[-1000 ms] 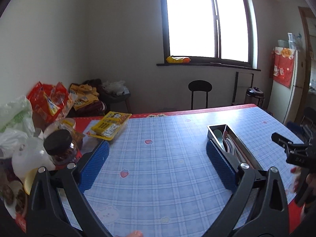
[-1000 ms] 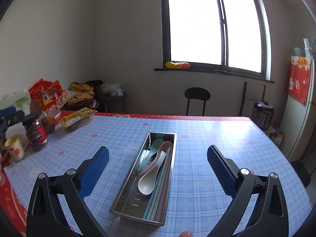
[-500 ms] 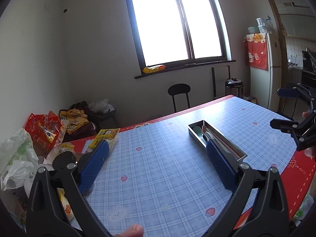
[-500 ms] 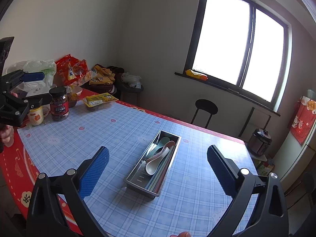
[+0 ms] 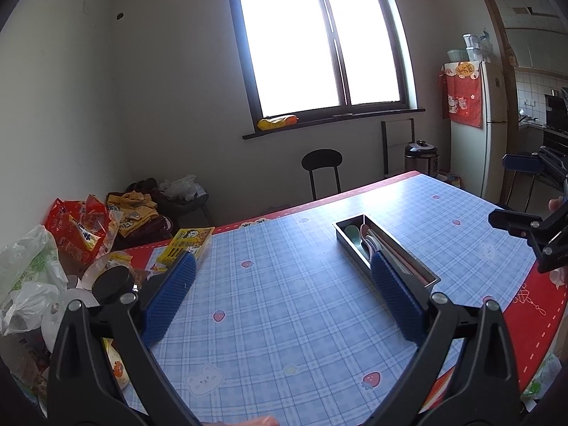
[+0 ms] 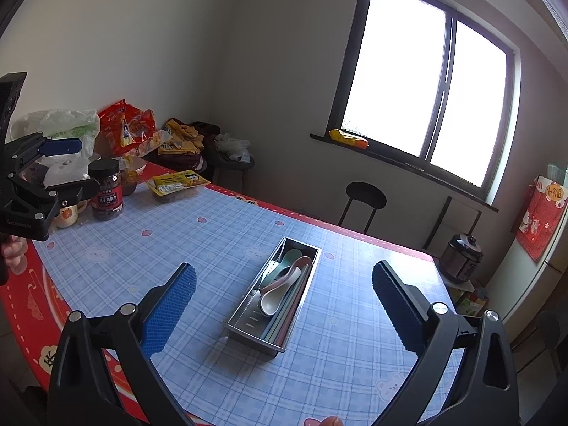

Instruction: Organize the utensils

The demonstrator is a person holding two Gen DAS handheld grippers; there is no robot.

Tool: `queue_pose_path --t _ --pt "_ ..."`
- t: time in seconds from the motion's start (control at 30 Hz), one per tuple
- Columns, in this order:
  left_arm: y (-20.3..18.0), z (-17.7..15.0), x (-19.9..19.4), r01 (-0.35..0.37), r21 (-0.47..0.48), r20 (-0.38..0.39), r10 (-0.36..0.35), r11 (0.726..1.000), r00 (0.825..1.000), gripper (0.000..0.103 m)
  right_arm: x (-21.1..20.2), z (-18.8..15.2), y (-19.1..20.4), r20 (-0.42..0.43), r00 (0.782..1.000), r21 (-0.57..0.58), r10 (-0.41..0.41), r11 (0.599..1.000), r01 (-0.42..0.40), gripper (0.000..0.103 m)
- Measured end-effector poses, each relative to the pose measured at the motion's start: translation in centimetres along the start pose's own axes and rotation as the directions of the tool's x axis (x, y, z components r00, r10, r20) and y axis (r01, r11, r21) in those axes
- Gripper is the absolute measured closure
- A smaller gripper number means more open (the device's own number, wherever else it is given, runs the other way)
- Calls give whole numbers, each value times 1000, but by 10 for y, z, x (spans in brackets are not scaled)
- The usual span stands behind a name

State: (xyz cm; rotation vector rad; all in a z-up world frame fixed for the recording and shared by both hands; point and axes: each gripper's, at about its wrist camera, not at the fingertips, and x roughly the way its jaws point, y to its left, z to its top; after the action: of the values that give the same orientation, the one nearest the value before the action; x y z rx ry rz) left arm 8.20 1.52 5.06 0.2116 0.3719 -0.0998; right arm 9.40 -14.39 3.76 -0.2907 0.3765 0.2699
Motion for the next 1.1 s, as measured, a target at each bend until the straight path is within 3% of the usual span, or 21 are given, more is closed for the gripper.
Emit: queue_pose_path --t 1.1 --pt "1 2 5 2 -35 -12 -3 999 1000 6 3 -2 -12 -14 999 47 -29 998 30 6"
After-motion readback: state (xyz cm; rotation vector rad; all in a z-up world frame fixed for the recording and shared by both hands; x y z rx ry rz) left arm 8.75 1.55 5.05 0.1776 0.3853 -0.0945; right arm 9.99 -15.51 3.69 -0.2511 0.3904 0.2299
